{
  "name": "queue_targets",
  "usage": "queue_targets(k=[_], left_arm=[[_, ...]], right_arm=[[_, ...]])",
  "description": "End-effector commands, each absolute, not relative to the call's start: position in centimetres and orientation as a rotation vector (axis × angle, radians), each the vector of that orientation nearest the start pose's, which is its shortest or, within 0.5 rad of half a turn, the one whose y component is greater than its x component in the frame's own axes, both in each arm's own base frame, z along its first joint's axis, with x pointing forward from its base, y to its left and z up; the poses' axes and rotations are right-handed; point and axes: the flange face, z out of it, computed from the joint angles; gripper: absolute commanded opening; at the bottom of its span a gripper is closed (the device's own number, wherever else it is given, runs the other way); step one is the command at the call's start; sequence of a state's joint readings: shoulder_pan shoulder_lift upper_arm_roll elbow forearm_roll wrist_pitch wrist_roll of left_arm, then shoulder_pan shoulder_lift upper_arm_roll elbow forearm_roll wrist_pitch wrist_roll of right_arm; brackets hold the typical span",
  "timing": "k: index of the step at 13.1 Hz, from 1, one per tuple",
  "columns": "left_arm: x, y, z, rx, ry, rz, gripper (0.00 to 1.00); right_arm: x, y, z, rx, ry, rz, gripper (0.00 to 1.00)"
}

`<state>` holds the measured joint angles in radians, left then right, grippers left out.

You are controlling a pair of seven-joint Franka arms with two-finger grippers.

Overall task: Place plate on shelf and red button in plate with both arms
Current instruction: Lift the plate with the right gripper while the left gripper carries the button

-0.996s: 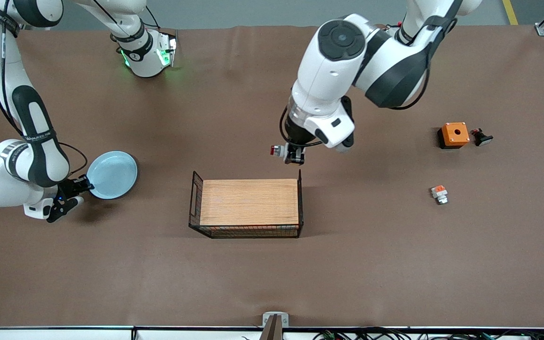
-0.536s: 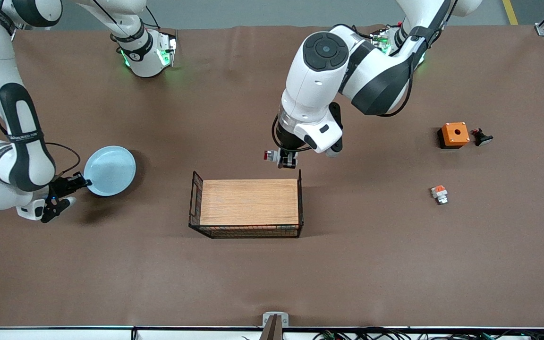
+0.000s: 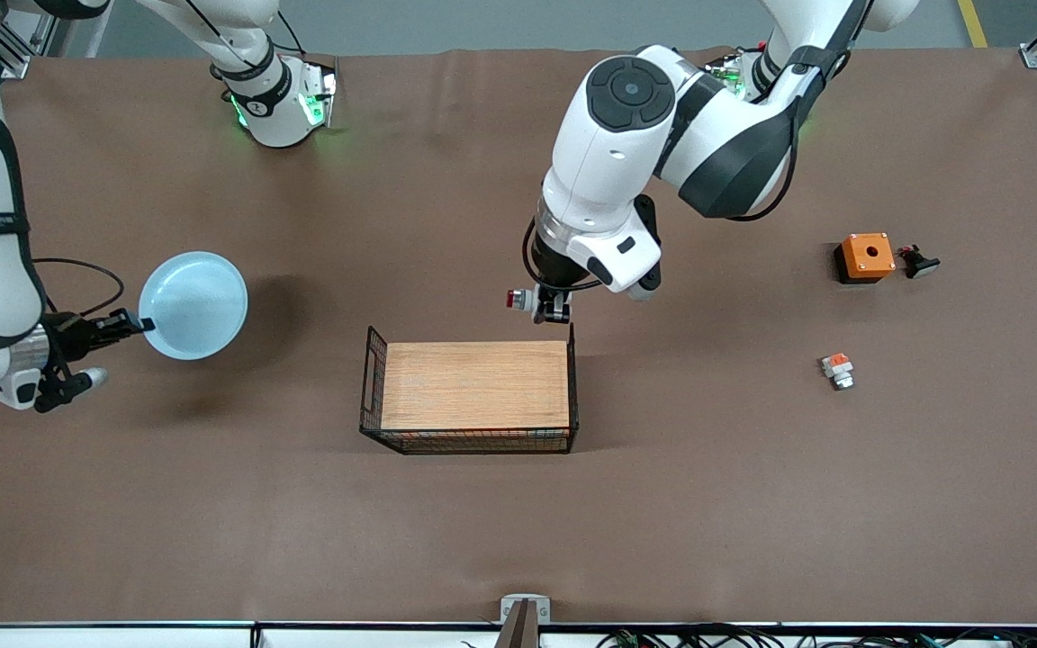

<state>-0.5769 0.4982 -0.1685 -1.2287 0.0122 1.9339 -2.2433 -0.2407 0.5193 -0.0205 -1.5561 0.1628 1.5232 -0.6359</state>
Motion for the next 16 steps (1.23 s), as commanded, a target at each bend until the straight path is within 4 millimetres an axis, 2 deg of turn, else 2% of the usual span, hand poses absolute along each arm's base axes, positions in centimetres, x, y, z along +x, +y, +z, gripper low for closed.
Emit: queue_targets(k=[1, 3, 5, 9, 13, 14, 15, 16], left_arm=[[54.9, -45.6, 53.1, -2.397, -2.341, 0.065, 0.0], [55.4, -45.1, 52.7, -2.386, -2.341, 0.06, 0.0], [55.9, -44.2, 52.4, -2.376, -2.321, 0.044, 0.0], [55.9, -43.6, 52.1, -2.405, -2.232, 0.037, 0.0], [55.9, -43.5, 52.0, -2.403, -2.231, 0.032, 0.0], [55.9, -43.5, 52.0, -2.403, -2.231, 0.032, 0.0], [55.9, -43.5, 52.0, -2.403, -2.231, 0.032, 0.0], [56.0, -43.4, 52.0, -2.401, -2.233, 0.031, 0.0]], right_arm=[[60.6, -11.4, 37.5, -2.643, -0.346, 0.65, 0.0], [60.3, -9.6, 41.2, -2.602, -0.254, 0.698, 0.0], [60.2, -6.5, 44.7, -2.593, -0.201, 0.719, 0.0], [60.4, -0.1, 47.5, -2.549, -0.014, 0.742, 0.0], [60.3, 7.9, 49.2, -2.577, 0.074, 0.786, 0.0], [60.4, 8.8, 50.5, -2.581, 0.116, 0.737, 0.0], [60.5, 9.7, 50.9, -2.576, 0.142, 0.705, 0.0], [60.0, 11.6, 50.8, -2.587, 0.164, 0.703, 0.0]])
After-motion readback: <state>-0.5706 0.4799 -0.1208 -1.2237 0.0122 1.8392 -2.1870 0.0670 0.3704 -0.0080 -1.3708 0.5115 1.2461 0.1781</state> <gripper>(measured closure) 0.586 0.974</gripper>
